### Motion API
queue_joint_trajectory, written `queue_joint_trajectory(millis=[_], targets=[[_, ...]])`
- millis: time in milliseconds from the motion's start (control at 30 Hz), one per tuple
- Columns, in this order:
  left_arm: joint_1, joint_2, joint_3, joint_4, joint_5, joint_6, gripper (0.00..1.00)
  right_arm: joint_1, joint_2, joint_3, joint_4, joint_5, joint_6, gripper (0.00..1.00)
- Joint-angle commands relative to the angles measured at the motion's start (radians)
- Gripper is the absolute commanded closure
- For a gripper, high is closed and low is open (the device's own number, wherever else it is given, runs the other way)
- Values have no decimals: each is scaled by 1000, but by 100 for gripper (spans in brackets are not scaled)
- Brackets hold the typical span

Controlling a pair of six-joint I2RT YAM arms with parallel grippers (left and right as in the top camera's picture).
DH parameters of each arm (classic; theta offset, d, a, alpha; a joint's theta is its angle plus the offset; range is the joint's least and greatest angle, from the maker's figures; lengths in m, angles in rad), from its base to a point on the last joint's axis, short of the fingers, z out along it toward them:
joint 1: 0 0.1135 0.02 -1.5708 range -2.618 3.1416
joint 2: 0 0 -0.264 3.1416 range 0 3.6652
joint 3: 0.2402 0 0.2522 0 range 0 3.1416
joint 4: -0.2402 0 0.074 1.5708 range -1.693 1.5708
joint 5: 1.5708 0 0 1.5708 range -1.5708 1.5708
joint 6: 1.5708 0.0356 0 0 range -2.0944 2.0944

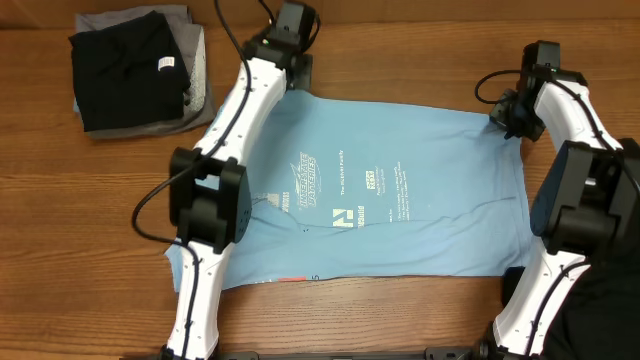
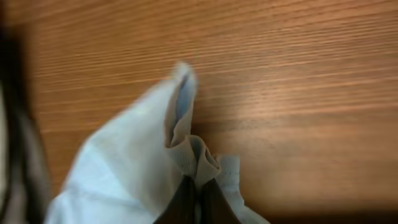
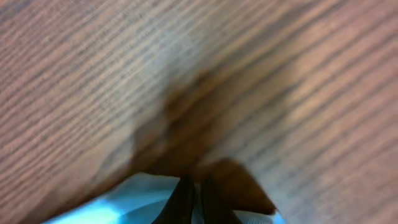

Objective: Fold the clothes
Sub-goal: 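Fold the shirt's top half down toward the bottom hem with both grippers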

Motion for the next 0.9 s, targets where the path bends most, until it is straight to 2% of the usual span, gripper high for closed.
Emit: queue_joint_trajectory(millis=[0, 167, 367, 467, 567, 867], targets=[[11, -77, 3, -62, -7, 3, 96, -2, -103, 29, -24, 20, 52, 96], [27, -115, 3, -234, -58, -90, 96, -3, -139, 29, -95, 24, 72, 96], [57, -139, 3, -357, -51, -98, 96, -4, -174, 29, -187, 37, 129, 96], [64, -139, 3, -455, -48, -150, 96, -4, -190, 29, -252, 38, 186, 96], [64, -145, 3, -481, -46, -181, 96, -3, -220, 29, -282, 38, 216, 96], [54, -169, 2, -578, 129, -157, 96, -4, -327, 28, -432, 49, 252, 96]])
